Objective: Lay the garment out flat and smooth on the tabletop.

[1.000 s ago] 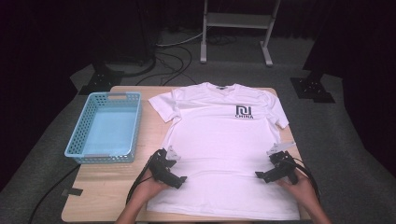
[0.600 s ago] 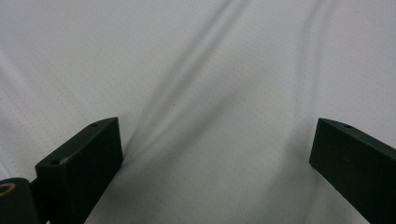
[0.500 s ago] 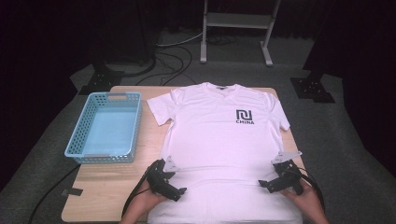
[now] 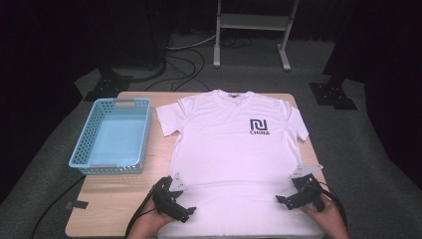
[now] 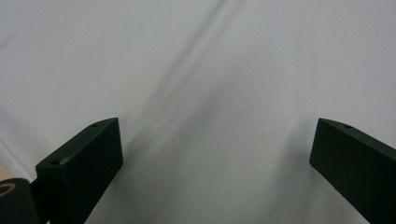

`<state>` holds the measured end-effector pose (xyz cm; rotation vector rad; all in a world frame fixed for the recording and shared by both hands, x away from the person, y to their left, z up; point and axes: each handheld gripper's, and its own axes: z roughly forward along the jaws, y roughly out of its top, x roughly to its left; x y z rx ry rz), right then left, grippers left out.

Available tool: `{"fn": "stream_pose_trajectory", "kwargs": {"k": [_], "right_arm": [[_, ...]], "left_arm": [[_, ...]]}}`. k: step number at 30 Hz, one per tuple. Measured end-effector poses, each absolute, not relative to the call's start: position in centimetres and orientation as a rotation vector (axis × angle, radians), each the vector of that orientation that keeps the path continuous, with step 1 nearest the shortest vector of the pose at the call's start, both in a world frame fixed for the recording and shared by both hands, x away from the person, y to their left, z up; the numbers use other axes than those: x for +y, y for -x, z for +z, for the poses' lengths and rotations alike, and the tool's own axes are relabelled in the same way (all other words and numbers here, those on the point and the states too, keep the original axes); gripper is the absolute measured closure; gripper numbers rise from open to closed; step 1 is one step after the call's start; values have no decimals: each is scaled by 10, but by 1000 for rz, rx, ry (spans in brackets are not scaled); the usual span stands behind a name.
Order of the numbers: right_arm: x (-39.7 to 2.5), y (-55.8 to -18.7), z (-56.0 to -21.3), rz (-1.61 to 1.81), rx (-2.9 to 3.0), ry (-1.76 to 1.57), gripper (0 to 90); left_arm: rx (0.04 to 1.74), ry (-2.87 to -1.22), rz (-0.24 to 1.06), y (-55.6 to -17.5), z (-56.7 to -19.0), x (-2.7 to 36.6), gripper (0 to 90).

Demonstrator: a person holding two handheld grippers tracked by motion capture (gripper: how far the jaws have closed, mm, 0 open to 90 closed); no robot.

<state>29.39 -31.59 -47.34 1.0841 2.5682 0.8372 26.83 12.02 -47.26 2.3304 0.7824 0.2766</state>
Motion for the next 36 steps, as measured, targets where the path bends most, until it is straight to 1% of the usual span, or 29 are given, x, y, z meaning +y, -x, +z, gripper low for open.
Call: {"fn": "stream_pose_trajectory", "kwargs": {"k": [4, 14, 23, 31, 36], "right_arm": [[-323, -290, -470, 923, 2534, -1116, 37], [-344, -274, -461, 993, 2442, -1155, 37], [-370, -257, -457, 1027, 2357, -1218, 37], [-390, -239, -461, 1045, 2285, -1282, 36], [-398, -223, -464, 1106, 2180, -1315, 35]], "left_arm": [[803, -2274, 307, -269, -468, 126, 17], [809, -2211, 347, -267, -458, 139, 17], [838, -2165, 369, -255, -455, 158, 17], [885, -2118, 391, -242, -458, 176, 17], [884, -2096, 405, -234, -462, 180, 17]]}}
